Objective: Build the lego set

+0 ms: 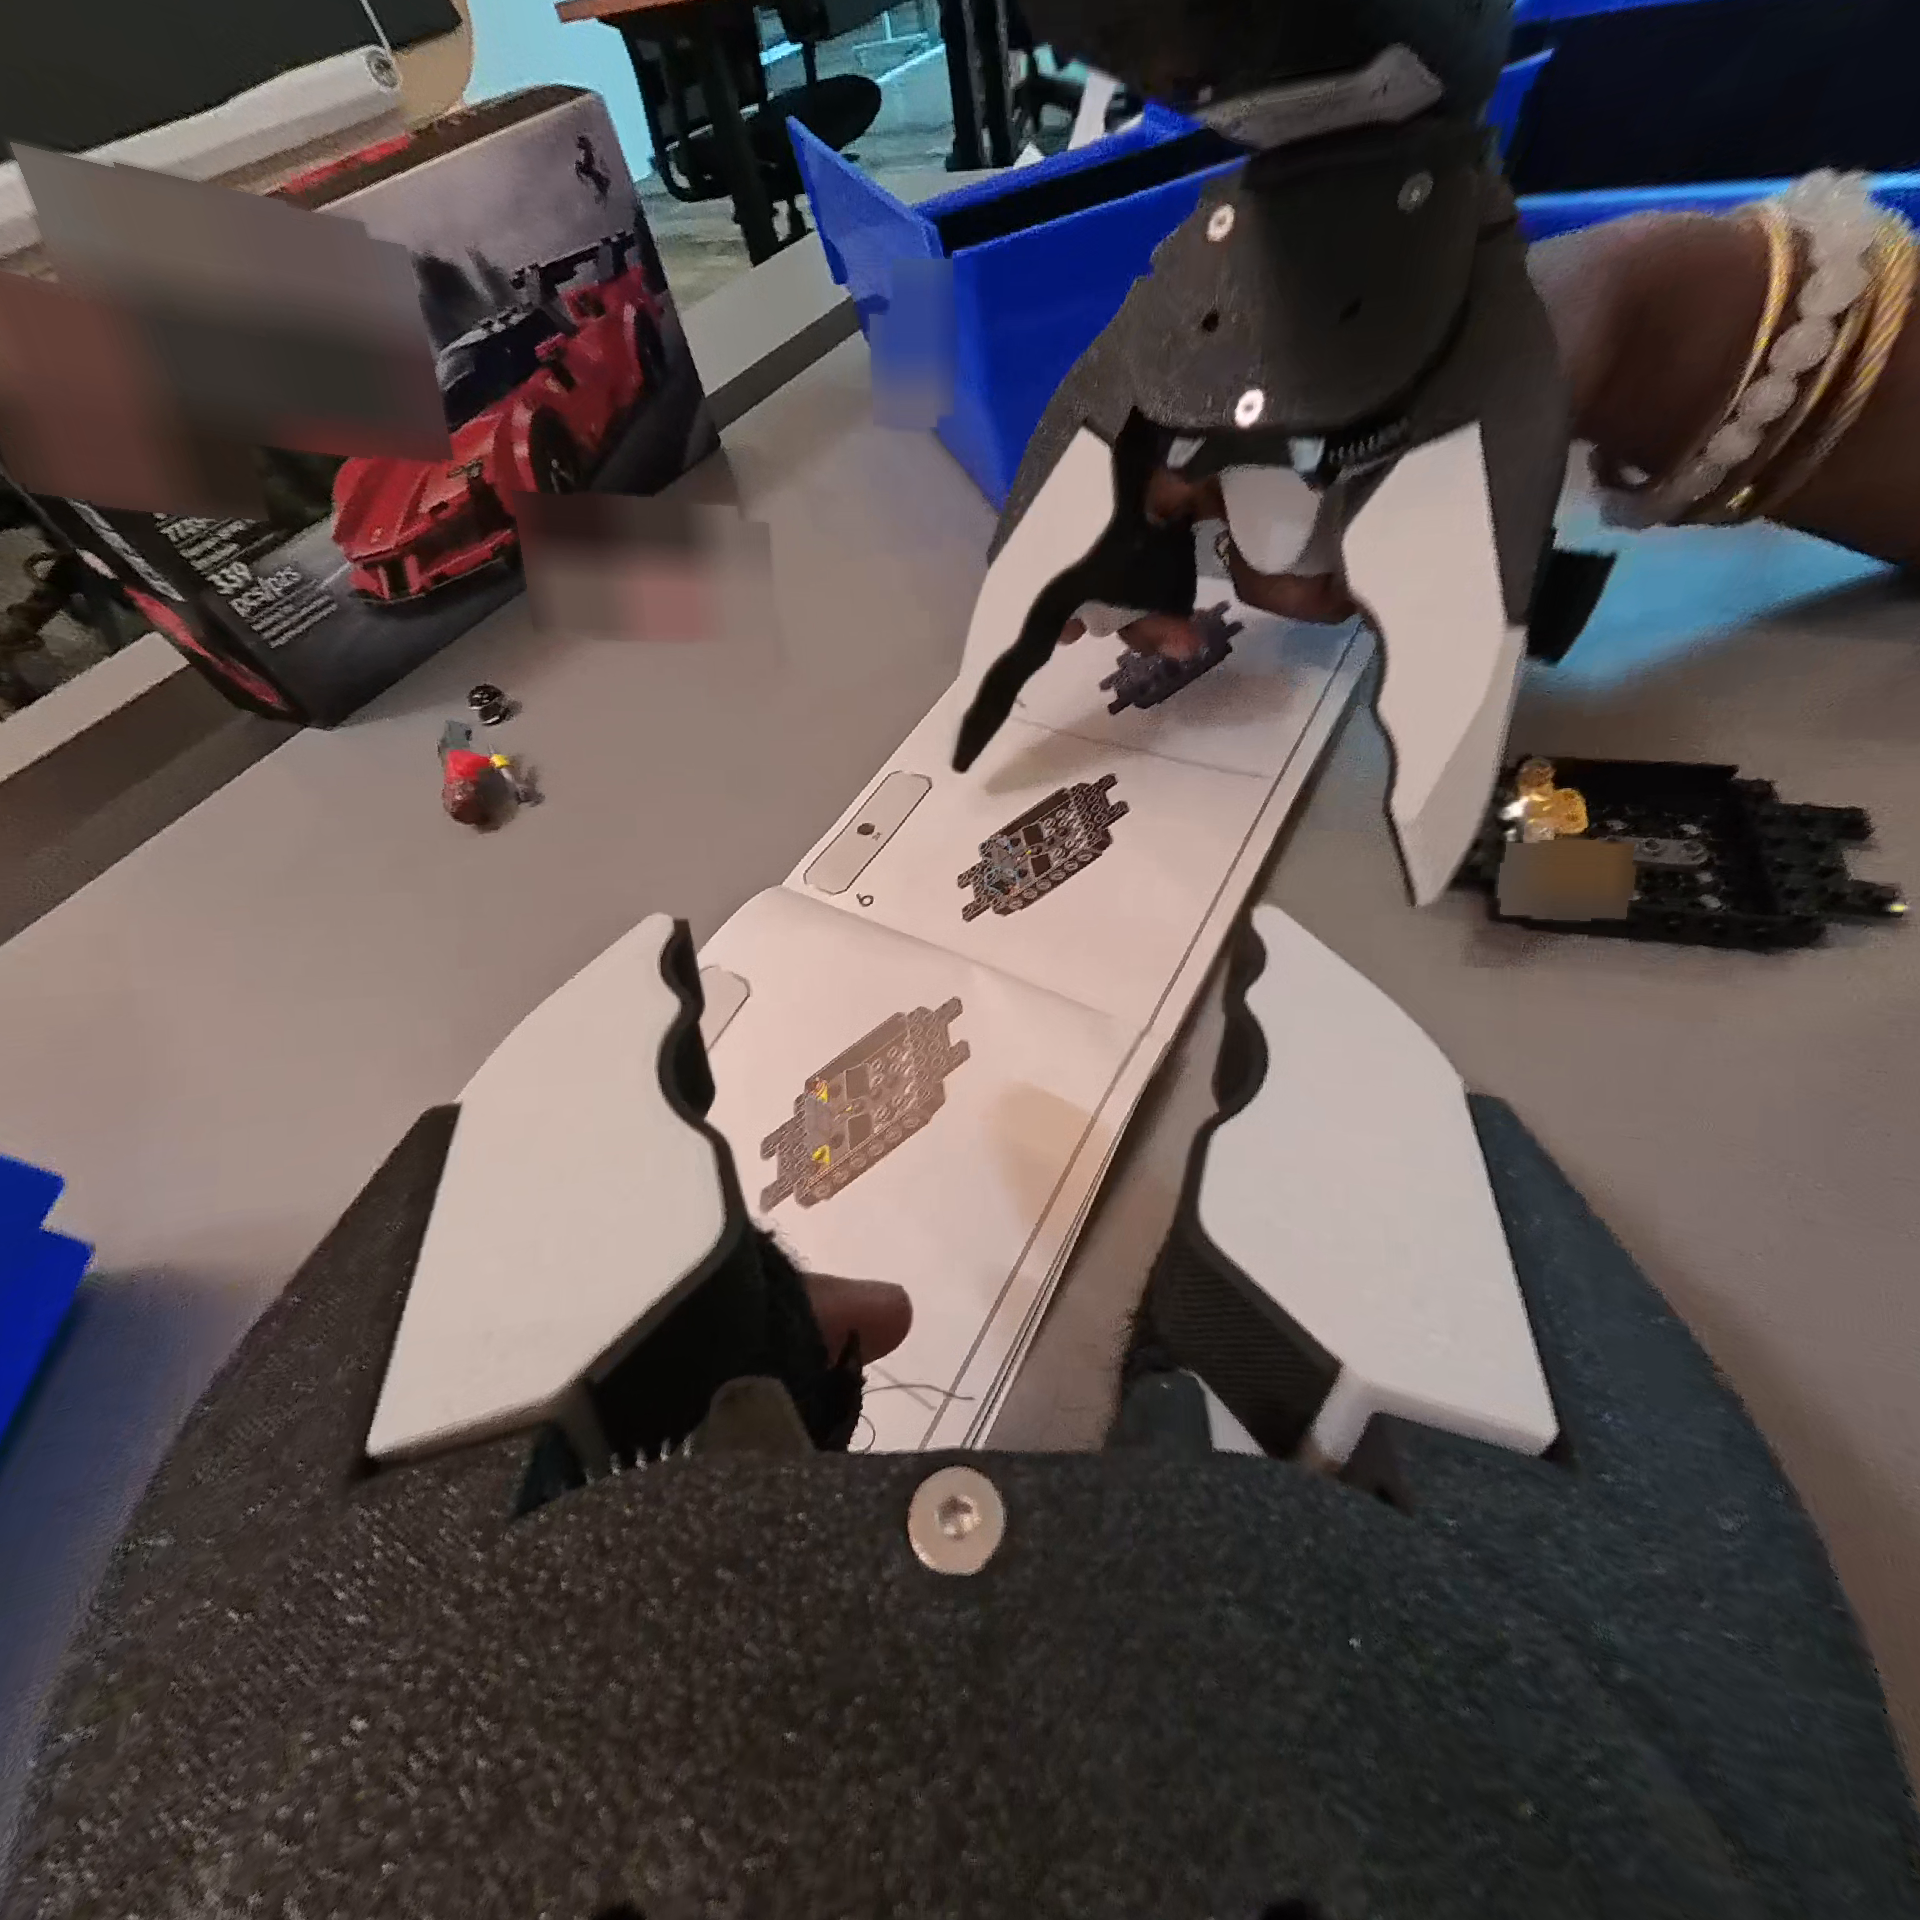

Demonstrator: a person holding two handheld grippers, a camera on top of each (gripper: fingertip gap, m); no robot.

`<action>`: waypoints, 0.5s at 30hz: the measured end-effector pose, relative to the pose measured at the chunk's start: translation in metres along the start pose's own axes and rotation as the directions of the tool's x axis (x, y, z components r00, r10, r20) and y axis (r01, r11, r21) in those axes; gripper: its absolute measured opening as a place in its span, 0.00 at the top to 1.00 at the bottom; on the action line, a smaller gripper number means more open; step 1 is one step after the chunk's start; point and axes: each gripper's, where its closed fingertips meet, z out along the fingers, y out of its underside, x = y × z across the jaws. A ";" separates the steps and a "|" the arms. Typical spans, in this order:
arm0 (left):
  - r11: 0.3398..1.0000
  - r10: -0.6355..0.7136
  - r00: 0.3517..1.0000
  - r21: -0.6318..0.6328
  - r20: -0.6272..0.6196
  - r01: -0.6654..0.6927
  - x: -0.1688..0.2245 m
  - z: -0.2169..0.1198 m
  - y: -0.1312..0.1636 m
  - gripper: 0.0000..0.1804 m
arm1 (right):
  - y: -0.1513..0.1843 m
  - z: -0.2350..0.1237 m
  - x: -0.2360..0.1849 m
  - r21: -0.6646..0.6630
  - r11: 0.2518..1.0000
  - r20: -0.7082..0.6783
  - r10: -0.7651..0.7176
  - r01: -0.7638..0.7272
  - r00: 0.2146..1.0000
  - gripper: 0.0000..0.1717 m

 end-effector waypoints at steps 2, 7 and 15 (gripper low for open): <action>1.000 -0.024 0.999 -0.004 -0.031 0.024 0.002 0.004 -0.001 0.44 | 0.004 0.002 0.002 -0.024 1.000 -0.027 -0.012 0.011 1.000 0.24; 0.999 -0.004 0.997 -0.035 -0.077 0.002 0.004 0.007 0.001 0.43 | 0.012 0.003 0.008 -0.026 1.000 -0.053 0.014 -0.015 0.999 0.25; 0.994 0.021 0.993 -0.105 -0.116 -0.034 -0.011 -0.001 0.020 0.44 | 0.021 0.002 0.019 -0.102 0.994 -0.145 -0.038 0.023 0.989 0.24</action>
